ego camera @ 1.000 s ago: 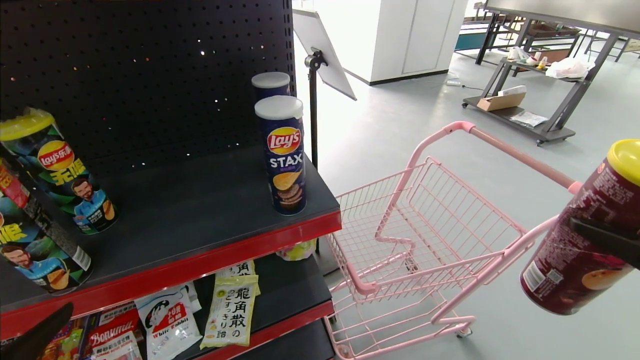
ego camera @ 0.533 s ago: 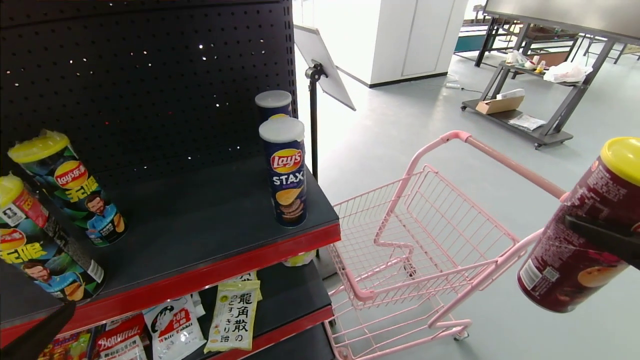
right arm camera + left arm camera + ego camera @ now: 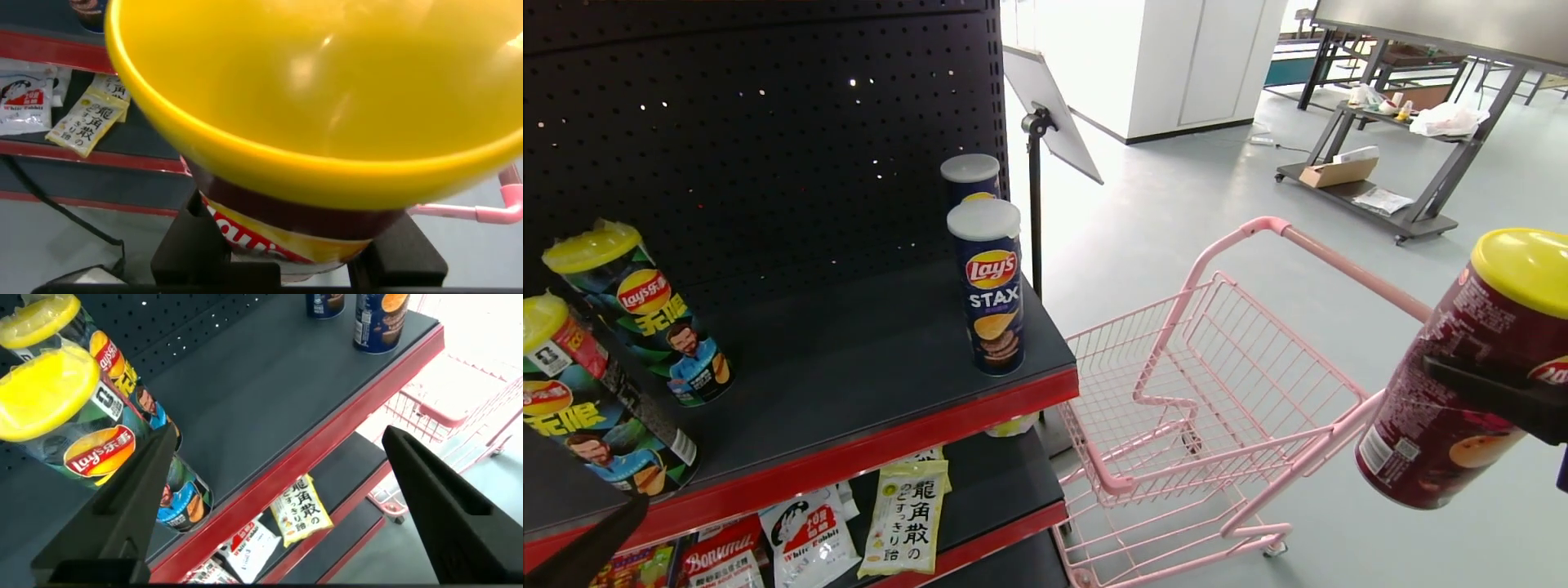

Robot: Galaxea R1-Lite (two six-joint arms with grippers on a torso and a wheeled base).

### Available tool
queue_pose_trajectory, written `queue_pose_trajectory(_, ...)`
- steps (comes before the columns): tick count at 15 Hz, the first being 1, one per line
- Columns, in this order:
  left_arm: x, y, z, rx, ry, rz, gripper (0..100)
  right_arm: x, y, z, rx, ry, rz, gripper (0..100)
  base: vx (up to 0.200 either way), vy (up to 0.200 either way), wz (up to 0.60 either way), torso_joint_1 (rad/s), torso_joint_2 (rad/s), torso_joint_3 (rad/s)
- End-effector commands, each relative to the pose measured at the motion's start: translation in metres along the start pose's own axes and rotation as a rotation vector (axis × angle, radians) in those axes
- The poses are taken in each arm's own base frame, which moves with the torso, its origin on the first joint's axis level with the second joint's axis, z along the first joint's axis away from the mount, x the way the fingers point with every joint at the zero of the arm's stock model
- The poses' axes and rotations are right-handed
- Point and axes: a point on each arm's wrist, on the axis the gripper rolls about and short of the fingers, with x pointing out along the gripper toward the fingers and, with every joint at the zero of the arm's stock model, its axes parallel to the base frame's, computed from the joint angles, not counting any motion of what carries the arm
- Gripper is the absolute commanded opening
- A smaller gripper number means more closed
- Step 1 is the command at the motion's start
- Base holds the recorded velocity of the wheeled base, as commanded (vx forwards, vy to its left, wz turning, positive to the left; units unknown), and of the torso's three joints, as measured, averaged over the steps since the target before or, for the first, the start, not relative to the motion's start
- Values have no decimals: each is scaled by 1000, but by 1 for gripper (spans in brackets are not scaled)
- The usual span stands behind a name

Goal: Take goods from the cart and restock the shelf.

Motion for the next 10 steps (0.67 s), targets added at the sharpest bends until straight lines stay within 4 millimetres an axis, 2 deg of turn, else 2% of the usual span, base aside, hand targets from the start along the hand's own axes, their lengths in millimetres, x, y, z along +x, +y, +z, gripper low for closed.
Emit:
queue_pose_trajectory(1,0,0,-1,4,2,0,100,8,0,3,-5,16,14,0,0,0,0,0,0,0)
queue_pose_trajectory(2,1,0,-1,4,4,-1,100,9,0,5,-6,9,14,0,0,0,0,0,0,0)
queue_pose_trajectory(4,1,0,-1,5,5,-1,100,16,-1,10,-6,13,24,0,0,0,600,5,7,5)
queue_pose_trajectory(9,3,-1,-2,17,21,-4,100,16,1,5,-5,17,52,0,0,0,600,4,1,0)
queue_pose_trajectory(10,4,0,-1,38,22,-4,100,14,1,3,-4,20,50,0,0,0,0,0,0,0)
